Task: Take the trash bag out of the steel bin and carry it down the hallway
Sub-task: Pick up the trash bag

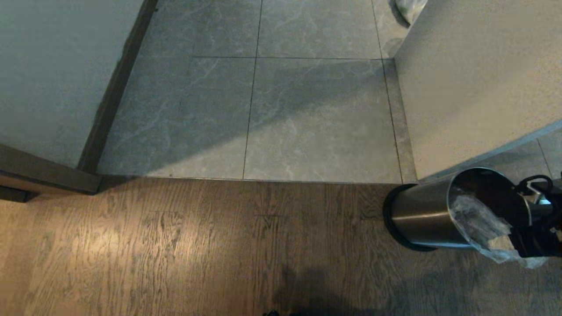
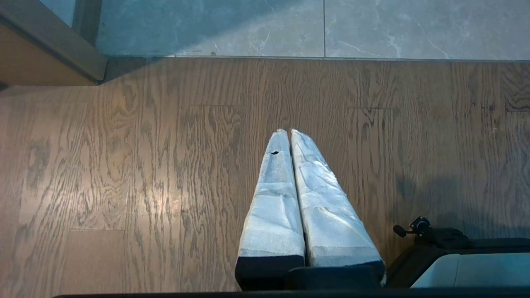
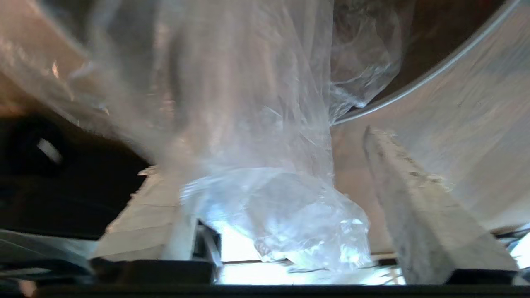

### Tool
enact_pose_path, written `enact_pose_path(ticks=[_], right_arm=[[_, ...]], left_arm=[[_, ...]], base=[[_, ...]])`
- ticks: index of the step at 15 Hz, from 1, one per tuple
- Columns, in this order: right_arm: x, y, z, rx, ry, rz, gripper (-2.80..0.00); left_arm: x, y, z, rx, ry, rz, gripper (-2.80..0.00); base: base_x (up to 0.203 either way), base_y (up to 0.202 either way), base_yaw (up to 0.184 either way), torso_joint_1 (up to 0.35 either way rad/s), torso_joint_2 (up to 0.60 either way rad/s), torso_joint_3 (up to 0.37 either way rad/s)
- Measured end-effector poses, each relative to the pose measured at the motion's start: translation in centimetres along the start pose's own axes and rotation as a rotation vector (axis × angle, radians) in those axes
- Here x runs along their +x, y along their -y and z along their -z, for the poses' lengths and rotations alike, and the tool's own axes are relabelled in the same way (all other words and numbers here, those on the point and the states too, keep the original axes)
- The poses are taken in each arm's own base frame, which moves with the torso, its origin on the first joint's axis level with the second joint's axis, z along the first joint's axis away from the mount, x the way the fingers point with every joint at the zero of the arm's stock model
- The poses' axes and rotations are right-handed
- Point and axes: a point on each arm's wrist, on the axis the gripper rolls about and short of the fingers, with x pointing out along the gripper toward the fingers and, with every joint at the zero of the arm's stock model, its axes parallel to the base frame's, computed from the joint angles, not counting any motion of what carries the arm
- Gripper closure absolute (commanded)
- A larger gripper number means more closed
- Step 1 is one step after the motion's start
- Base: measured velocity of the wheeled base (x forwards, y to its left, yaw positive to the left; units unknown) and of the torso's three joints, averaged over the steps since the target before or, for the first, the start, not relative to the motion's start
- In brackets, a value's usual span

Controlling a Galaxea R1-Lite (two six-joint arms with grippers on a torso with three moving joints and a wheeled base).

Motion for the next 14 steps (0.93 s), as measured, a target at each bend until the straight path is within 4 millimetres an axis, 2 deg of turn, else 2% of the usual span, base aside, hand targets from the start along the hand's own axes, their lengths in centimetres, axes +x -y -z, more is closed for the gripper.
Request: enact_pose_path(ticks=[8,14], right_arm=[[2.4,0.6,-1.1,0.057,0.021,-0.002,-2.8],[2.7,0.4,-1.1,0.068,0.023,-0.053,-2.8]], left_arm=[[0.0,0.0,0.0,0.0,0.0,0.001,0.0],[0.0,0.0,0.0,0.0,0.001,0.0,0.0]], base=[[0.0,0.0,0.0,0.0,0.0,0.0],[0.0,0.0,0.0,0.0,0.0,0.0]])
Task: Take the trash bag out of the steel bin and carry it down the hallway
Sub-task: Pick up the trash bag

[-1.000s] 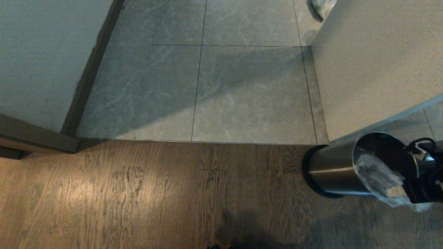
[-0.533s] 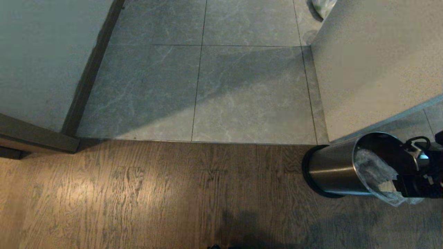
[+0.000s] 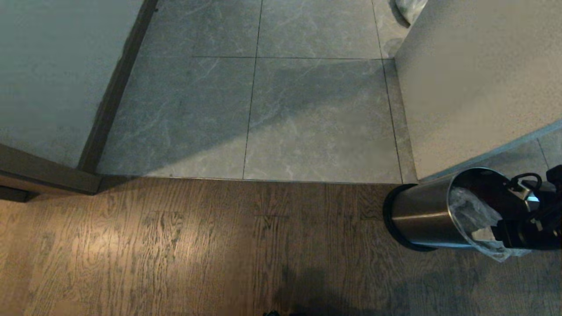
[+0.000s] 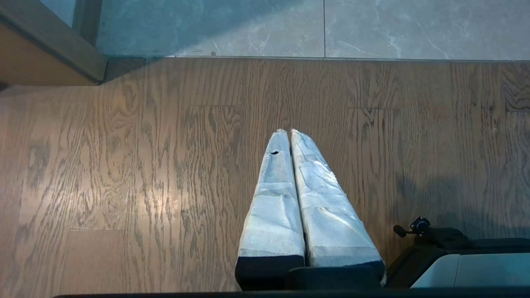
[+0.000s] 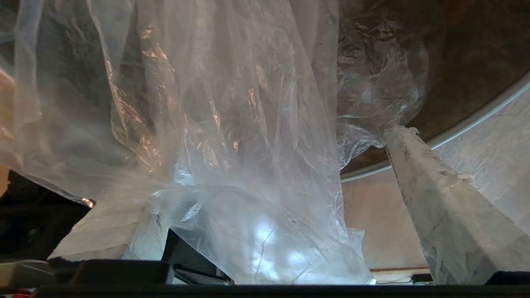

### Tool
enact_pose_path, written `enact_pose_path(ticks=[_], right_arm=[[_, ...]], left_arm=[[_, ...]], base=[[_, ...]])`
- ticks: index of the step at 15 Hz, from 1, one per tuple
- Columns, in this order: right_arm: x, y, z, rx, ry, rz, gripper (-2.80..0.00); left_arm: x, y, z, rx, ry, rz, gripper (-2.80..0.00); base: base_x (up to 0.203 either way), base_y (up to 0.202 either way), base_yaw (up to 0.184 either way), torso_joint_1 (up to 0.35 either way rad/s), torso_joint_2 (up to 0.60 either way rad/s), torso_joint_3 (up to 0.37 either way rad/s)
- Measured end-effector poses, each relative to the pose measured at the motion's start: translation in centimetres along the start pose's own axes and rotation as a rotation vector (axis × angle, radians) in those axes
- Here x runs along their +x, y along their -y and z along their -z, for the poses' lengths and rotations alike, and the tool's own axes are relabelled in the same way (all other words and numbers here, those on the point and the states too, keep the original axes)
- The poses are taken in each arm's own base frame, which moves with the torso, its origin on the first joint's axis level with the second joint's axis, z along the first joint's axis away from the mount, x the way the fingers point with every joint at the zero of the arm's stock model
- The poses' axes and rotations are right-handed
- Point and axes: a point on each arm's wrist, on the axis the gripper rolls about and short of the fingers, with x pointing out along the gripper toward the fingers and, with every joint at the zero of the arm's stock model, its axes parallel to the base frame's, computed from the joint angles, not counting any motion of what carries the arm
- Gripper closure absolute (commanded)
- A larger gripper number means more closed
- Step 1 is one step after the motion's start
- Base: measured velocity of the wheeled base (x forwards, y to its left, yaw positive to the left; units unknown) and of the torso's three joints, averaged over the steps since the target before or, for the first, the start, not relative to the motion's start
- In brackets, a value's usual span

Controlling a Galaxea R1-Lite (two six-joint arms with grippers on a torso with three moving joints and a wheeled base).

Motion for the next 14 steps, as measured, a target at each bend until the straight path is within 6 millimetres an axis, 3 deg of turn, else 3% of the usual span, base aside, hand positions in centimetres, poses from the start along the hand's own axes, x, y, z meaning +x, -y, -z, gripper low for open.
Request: enact_pose_path(ticks=[14], right_arm=[[3.2,-0.1,-0.8,-0.016,0.015,-0.014,-2.8]], left_arm=[[0.0,0.0,0.0,0.0,0.0,0.001,0.0]], base=[[0.0,0.0,0.0,0.0,0.0,0.0]])
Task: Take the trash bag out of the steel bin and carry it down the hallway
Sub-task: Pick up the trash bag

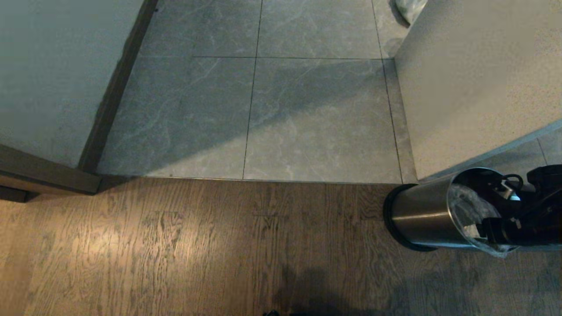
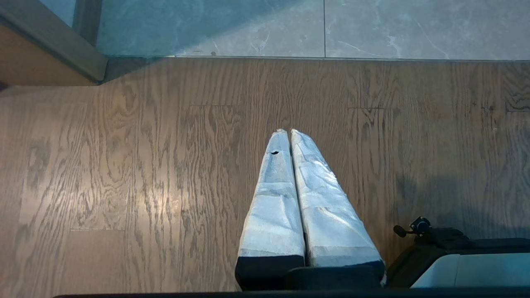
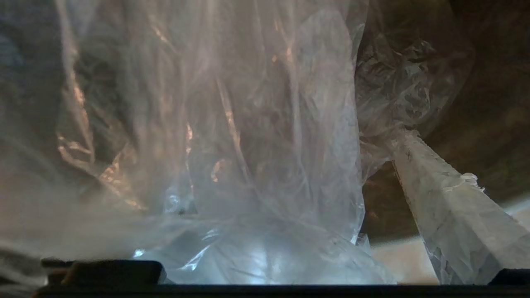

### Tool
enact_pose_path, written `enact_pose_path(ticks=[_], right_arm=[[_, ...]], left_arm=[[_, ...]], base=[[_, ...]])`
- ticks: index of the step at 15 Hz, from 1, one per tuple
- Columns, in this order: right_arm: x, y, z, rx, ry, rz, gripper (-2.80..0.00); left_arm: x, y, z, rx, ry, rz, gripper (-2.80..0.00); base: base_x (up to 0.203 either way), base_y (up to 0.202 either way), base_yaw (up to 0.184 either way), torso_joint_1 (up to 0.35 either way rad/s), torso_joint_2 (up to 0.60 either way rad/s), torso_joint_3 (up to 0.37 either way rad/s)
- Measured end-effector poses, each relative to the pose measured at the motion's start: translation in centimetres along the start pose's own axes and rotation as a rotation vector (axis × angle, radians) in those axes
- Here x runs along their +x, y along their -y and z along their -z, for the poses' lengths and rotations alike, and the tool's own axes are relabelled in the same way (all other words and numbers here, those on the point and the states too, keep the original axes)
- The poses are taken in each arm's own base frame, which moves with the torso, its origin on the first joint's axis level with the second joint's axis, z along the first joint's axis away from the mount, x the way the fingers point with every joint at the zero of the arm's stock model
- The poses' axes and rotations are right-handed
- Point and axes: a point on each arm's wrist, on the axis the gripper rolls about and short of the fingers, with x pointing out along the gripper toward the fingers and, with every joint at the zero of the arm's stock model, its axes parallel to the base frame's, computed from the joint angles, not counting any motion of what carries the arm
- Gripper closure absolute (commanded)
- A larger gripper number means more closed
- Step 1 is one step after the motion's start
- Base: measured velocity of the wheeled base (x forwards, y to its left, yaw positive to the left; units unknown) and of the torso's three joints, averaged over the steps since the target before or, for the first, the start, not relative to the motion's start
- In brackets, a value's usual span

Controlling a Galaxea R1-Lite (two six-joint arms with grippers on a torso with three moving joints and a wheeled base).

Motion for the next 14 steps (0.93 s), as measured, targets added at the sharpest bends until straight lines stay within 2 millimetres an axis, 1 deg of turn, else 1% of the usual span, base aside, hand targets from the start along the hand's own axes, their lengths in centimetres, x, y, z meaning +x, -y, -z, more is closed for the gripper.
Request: enact_pose_path(ticks=[1,2,9,14], right_arm=[[0.2,0.0,0.0,0.013,0.003,0.001,-2.8],[0.3,0.1,-0.1,0.02,0.008,0.001,0.0],[0.6,-0.4,0.1,0.024,-0.002,-0.009,0.0],[-0.1,-0.9,-0.5,0.05,0.028,-0.014,0.0]], left_arm=[[0.0,0.0,0.0,0.0,0.0,0.0,0.0],[0.0,0.0,0.0,0.0,0.0,0.0,0.0],[0.0,0.0,0.0,-0.001,0.0,0.0,0.0],[0.0,0.0,0.0,0.0,0.0,0.0,0.0]], base=[[0.0,0.0,0.0,0.0,0.0,0.0],[0.0,0.0,0.0,0.0,0.0,0.0],[0.0,0.0,0.0,0.0,0.0,0.0],[0.0,0.0,0.0,0.0,0.0,0.0]])
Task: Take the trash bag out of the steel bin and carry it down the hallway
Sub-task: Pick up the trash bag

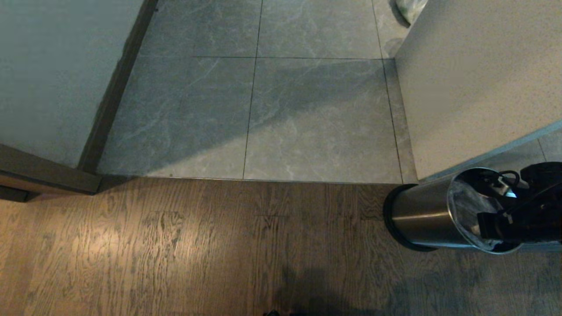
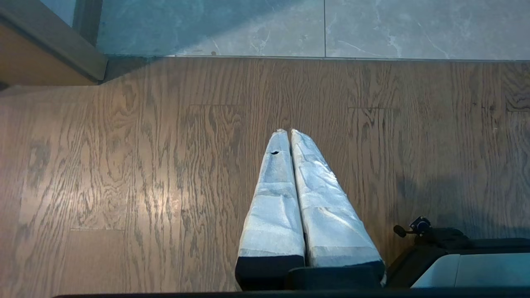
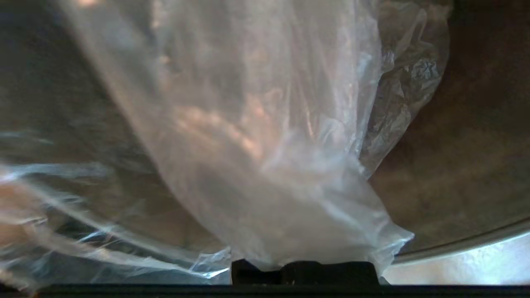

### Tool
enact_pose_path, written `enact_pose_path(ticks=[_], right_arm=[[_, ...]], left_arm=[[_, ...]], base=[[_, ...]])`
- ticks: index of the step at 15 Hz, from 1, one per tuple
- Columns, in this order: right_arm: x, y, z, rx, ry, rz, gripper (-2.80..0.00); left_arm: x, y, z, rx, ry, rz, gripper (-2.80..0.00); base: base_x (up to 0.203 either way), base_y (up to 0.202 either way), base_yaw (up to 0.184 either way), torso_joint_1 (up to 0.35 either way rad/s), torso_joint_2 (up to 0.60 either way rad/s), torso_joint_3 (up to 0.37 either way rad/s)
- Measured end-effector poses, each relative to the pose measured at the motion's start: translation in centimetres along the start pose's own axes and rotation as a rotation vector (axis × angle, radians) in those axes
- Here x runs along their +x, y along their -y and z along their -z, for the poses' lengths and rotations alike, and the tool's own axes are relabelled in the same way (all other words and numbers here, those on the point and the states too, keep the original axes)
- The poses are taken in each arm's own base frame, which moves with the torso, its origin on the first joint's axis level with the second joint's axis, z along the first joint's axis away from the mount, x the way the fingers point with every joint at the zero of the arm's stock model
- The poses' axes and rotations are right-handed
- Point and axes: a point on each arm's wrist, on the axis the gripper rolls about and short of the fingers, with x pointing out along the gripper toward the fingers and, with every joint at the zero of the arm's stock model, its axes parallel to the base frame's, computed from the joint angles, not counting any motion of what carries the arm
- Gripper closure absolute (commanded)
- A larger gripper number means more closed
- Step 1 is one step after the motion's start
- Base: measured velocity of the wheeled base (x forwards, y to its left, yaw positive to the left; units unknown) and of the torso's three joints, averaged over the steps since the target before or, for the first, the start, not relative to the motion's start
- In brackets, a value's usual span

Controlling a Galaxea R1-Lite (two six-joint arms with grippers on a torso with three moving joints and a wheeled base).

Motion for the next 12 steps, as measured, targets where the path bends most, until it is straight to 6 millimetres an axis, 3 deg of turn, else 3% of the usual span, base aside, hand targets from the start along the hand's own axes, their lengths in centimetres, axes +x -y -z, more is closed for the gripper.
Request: enact_pose_path(ticks=[5,12], right_arm=[[-2.3,-0.3,-0.8,0.017,0.067,0.005,0.0],[-8.1,-1.2,-1.7,-0.004,0.221,0.021,0.0]], left_arm=[[0.0,0.0,0.0,0.0,0.0,0.0,0.0],[0.0,0.0,0.0,0.0,0.0,0.0,0.0]], base=[[0.0,0.0,0.0,0.0,0.0,0.0],[0.0,0.0,0.0,0.0,0.0,0.0]])
